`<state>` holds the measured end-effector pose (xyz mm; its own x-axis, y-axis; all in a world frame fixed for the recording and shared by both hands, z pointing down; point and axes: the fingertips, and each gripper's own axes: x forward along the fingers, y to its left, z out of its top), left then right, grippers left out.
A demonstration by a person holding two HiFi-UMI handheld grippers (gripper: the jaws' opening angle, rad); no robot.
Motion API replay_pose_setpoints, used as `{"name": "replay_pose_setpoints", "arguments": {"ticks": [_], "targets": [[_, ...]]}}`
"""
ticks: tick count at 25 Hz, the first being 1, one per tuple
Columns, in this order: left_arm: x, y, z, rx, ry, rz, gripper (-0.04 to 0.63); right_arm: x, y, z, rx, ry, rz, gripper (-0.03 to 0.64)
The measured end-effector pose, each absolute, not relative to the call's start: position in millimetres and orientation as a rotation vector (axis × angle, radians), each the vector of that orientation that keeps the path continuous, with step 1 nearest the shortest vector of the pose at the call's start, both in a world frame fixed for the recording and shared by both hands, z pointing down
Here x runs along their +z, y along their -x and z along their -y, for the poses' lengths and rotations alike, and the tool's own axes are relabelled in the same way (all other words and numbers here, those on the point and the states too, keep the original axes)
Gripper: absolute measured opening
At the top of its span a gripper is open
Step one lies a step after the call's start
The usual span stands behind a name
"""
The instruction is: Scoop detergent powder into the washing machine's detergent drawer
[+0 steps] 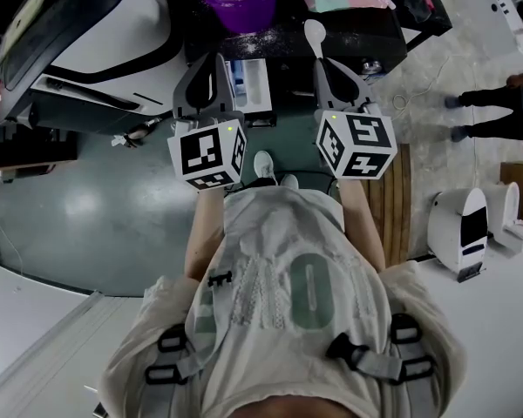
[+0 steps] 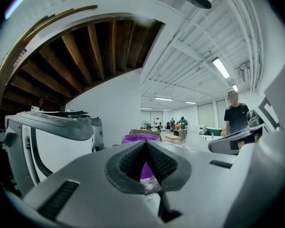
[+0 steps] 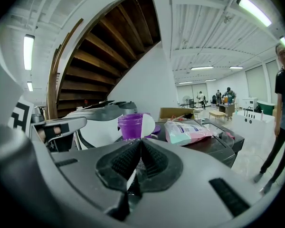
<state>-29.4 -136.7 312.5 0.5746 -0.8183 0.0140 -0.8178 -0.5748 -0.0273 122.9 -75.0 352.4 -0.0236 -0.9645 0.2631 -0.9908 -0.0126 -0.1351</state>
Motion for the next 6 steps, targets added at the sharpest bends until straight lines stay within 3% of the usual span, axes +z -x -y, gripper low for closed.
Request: {"name": "replay_pose_setpoints", "arguments": {"ticks": [6], "targets": [[313.6,30.3,144.2,-0.042,2.765,-1.449,0.020,352.5,-120.9,82.4,0.427,-2.116,2.151,0.011]]}}
